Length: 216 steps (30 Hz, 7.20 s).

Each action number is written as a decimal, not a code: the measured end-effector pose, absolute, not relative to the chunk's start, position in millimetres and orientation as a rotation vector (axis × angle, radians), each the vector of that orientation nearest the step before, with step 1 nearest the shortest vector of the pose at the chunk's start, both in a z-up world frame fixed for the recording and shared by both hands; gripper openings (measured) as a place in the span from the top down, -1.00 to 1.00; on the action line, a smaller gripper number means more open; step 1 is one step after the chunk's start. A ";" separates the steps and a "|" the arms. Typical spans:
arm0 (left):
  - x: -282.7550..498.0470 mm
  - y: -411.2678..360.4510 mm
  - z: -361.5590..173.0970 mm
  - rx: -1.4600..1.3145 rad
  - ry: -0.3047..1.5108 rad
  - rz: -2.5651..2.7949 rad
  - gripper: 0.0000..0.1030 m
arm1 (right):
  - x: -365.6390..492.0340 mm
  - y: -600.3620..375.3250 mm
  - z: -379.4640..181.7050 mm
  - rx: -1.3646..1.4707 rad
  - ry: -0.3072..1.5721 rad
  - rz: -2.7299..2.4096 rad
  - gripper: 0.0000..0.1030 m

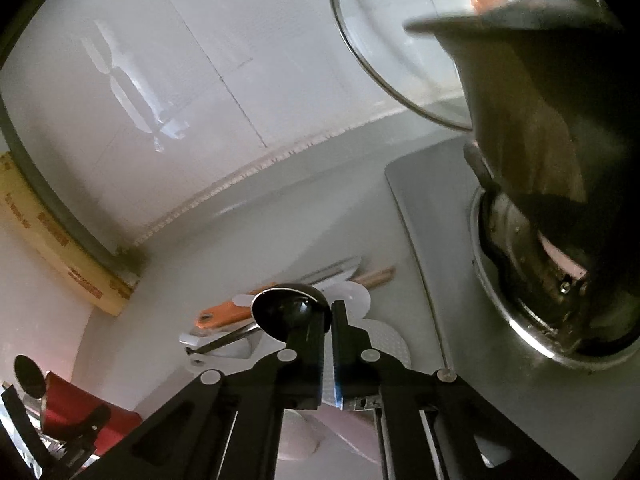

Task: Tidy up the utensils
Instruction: 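Lift the black ladle with the right tool and lower it into the red holder, then open the right tool, release the ladle and move back to the utensils, then close the right tool on the white rice paddle in the pile, then lift the white rice paddle with the right tool toward the red holder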

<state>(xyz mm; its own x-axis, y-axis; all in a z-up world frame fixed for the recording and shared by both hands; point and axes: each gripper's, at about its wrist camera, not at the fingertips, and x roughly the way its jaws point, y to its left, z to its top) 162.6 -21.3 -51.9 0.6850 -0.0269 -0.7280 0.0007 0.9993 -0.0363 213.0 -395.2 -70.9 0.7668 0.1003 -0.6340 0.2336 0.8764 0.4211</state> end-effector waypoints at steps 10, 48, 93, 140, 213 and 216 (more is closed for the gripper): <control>159.4 -17.0 -50.3 -0.065 0.815 -0.026 -0.74 | 192.0 -381.9 -27.3 0.442 0.607 -0.034 0.93; 163.9 -27.0 -53.1 0.013 0.821 -0.096 -0.74 | 153.4 -186.8 112.1 -0.164 0.429 0.407 0.93; 156.0 -26.6 -43.6 0.003 0.810 -0.085 -0.74 | 169.7 -320.1 46.3 0.267 0.631 0.135 -0.97; 160.7 -25.7 -44.2 -0.005 0.813 -0.073 -0.74 | 173.3 -427.0 -110.8 0.929 0.795 -0.025 -0.60; 167.4 -23.6 -46.6 -0.030 0.823 -0.098 -0.74 | 168.8 -390.6 32.8 0.793 0.373 0.172 0.92; 168.1 -24.1 -45.9 -0.030 0.825 -0.112 -0.74 | 169.9 -384.3 57.5 0.765 0.335 0.221 0.92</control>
<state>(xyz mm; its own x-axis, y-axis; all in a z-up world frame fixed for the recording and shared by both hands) 168.1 -24.1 -45.9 0.6728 -0.1110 -0.7314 0.0878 0.9937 -0.0701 169.9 -384.3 57.5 0.9244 0.3146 -0.2157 -0.0739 0.7025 0.7079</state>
